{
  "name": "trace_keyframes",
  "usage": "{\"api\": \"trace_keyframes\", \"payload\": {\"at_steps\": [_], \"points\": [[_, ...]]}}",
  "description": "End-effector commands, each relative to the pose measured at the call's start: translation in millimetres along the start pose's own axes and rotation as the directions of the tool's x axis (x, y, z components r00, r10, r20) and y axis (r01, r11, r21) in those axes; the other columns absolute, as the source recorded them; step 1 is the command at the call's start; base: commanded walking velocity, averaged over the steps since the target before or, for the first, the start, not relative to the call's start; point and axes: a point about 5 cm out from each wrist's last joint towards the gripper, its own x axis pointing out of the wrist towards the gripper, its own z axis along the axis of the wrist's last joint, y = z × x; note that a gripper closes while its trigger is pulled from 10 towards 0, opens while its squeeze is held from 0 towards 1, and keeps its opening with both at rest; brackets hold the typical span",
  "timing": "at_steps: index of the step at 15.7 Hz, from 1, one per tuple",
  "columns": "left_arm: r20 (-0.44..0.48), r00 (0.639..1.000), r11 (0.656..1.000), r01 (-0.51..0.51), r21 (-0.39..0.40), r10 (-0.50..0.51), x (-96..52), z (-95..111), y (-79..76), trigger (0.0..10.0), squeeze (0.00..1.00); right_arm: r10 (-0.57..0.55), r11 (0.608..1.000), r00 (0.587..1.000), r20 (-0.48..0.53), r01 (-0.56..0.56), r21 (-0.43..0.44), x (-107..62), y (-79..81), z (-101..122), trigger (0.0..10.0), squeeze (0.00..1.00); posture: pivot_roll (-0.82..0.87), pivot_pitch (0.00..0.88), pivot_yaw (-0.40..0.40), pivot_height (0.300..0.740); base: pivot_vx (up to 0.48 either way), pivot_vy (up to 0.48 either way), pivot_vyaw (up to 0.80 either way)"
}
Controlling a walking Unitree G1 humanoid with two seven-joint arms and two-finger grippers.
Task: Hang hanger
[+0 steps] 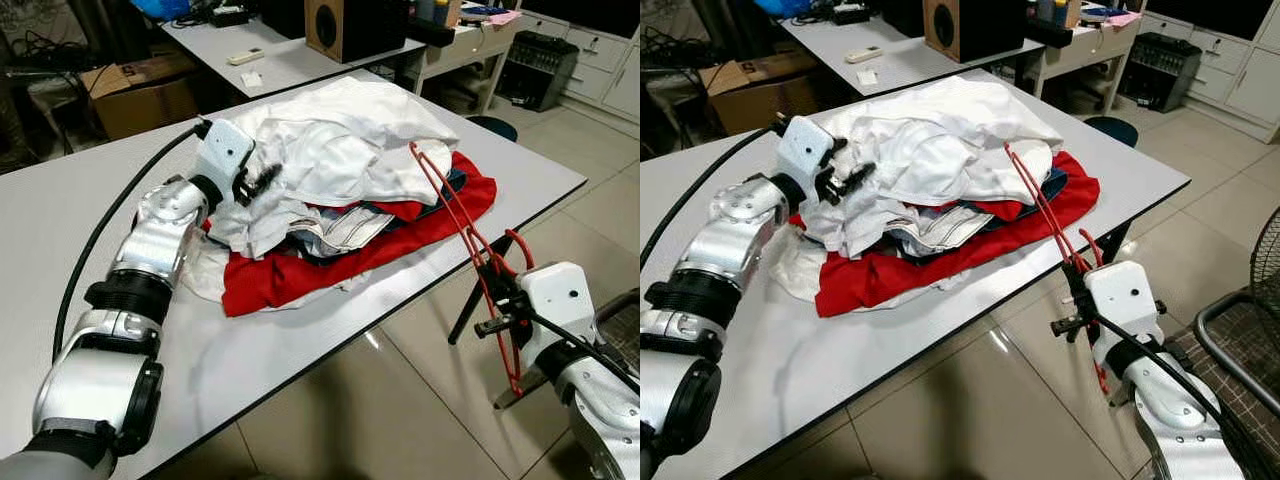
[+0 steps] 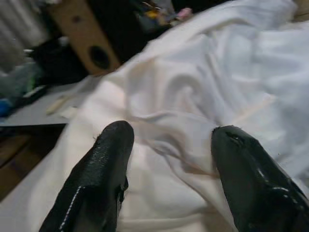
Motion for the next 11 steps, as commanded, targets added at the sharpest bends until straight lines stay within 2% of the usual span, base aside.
{"api": "trace_keyframes", "payload": {"at_steps": [1, 4, 8, 11], "points": [[-0.004, 1.000, 1.000, -0.016, -0.015, 0.016, -0.4, 0, -3.9, 10.0, 0.00, -0.004, 1.000, 1.000, 0.009, 0.004, -0.005, 1.1, 0.3, 1, 10.0, 0.00, -0.19, 0.000, 0.075, 0.740, 0.000, 0.000, 0.00], [0.040, 0.998, 0.994, 0.060, -0.086, -0.057, -3.5, 2, -17.0, 10.0, 0.00, -0.010, 1.000, 1.000, 0.009, 0.010, -0.008, -0.6, -0.8, 0, 10.0, 0.00, -0.20, 0.000, 0.078, 0.740, 0.000, 0.000, 0.00], [0.016, 0.994, 0.992, 0.108, -0.073, -0.107, -5.3, -1, -30.5, 10.0, 0.00, -0.009, 1.000, 1.000, 0.011, 0.009, -0.013, -1.2, -1.3, 0, 10.0, 0.00, -0.20, 0.000, 0.076, 0.740, 0.000, 0.000, 0.00], [-0.018, 0.997, 0.996, 0.074, -0.043, -0.074, -2.3, -4, -32.2, 10.0, 0.00, -0.005, 1.000, 1.000, 0.012, 0.005, -0.015, -0.3, -1.5, 1, 10.0, 0.00, -0.20, 0.000, 0.073, 0.740, 0.000, 0.000, 0.00]]}}
